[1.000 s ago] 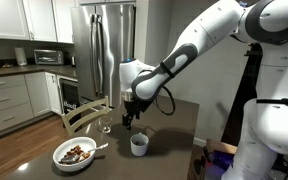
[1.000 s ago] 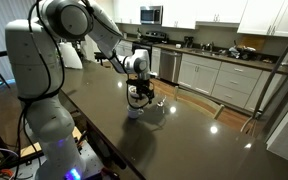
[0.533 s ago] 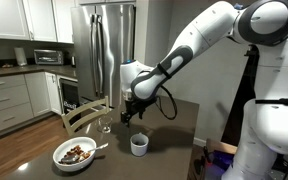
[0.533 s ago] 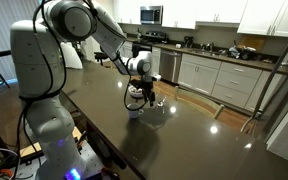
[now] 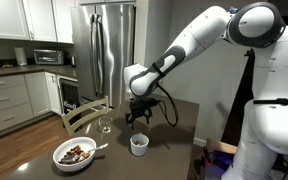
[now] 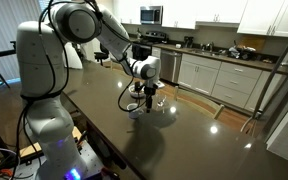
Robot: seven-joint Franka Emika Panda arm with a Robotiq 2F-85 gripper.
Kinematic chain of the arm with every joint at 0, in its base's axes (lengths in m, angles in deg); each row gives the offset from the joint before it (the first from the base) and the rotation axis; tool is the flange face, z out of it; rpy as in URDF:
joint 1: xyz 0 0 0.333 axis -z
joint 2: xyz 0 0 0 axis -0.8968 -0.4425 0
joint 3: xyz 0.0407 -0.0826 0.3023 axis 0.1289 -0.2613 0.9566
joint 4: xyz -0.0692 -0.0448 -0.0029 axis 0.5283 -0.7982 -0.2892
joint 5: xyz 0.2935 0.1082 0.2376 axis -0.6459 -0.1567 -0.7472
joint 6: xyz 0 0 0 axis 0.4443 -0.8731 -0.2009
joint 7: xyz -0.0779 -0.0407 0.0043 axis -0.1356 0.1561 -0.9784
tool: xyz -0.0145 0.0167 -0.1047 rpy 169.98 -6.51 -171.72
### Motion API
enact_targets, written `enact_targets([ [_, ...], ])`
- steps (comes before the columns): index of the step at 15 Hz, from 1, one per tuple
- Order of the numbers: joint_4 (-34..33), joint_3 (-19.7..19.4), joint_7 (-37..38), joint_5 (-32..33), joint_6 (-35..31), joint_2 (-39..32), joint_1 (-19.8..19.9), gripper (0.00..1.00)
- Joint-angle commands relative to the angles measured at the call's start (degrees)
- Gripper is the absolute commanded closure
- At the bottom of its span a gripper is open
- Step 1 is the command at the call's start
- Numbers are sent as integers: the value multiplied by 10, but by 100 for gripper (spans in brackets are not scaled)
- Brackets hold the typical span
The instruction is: Slide the white mug to the right, pour the contents in the white mug into the bowl
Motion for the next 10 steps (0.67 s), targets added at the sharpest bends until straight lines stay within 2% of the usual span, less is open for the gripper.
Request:
enact_targets([
  [1, -9, 11, -31, -101, 17, 1, 21, 0],
  [2, -4, 4, -14, -61, 12, -2, 10, 0],
  [5, -10, 6, -5, -81, 19, -5, 10, 0],
  [10, -31, 0, 77, -130, 74, -36, 20, 0],
])
